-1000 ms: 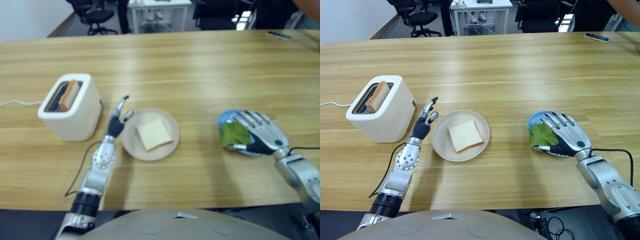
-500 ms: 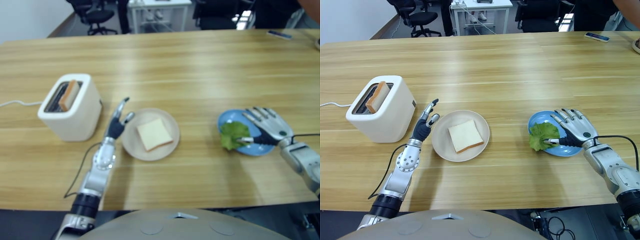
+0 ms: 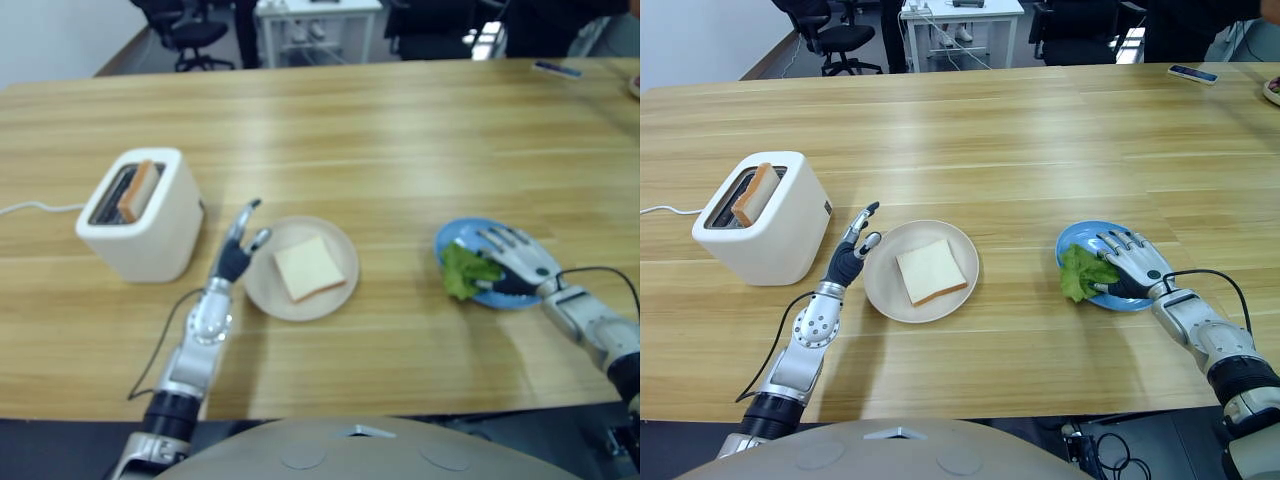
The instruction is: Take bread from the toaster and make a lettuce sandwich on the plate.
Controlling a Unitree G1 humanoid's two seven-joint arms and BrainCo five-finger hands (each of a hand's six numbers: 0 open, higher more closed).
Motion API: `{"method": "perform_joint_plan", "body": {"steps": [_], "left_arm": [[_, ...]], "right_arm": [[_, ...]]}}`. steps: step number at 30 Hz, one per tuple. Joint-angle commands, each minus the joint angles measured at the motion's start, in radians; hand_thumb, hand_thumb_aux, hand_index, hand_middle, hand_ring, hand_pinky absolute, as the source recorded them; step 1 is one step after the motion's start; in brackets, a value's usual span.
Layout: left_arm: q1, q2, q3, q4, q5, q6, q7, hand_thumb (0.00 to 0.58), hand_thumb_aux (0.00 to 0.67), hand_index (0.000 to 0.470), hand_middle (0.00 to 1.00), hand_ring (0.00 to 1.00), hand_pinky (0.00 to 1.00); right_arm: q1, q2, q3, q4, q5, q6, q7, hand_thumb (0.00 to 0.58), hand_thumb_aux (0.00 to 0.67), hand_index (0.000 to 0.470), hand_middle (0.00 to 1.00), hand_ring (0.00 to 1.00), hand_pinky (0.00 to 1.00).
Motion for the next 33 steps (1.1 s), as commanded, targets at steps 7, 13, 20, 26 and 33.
{"method": "perform_joint_plan", "body": {"steps": [7,13,20,26,33], "left_arm": [[0.019,0.007,-0.003,-0.023,0.006,0.018,-0.006,0.0,0.0,0.0,0.0,0.0,0.0],[0.021,0.007,-0.003,-0.023,0.006,0.018,-0.006,0.0,0.0,0.0,0.0,0.0,0.0],[0.02,0.006,-0.002,-0.017,0.005,0.018,-0.004,0.0,0.0,0.0,0.0,0.0,0.0],[0.017,0.006,0.0,-0.008,0.004,0.015,0.0,0.0,0.0,0.0,0.0,0.0,0.0],[0.014,0.002,0.001,0.003,0.003,0.012,0.006,0.0,0.0,0.0,0.0,0.0,0.0]], "right_arm": [[-0.016,0.011,0.052,0.062,0.019,-0.02,-0.024,0.58,0.67,0.46,0.0,0.0,0.0],[-0.01,0.001,0.043,0.043,0.041,-0.025,-0.033,0.58,0.67,0.46,0.0,0.0,0.0],[0.017,-0.027,0.001,-0.011,0.107,-0.04,-0.022,0.58,0.67,0.46,0.73,0.73,0.73],[0.077,-0.081,-0.076,-0.157,0.182,-0.042,0.027,0.58,0.67,0.46,1.0,1.0,1.0],[0.148,-0.124,-0.196,-0.346,0.242,-0.021,0.092,0.58,0.67,0.46,1.0,1.0,1.0]]}}
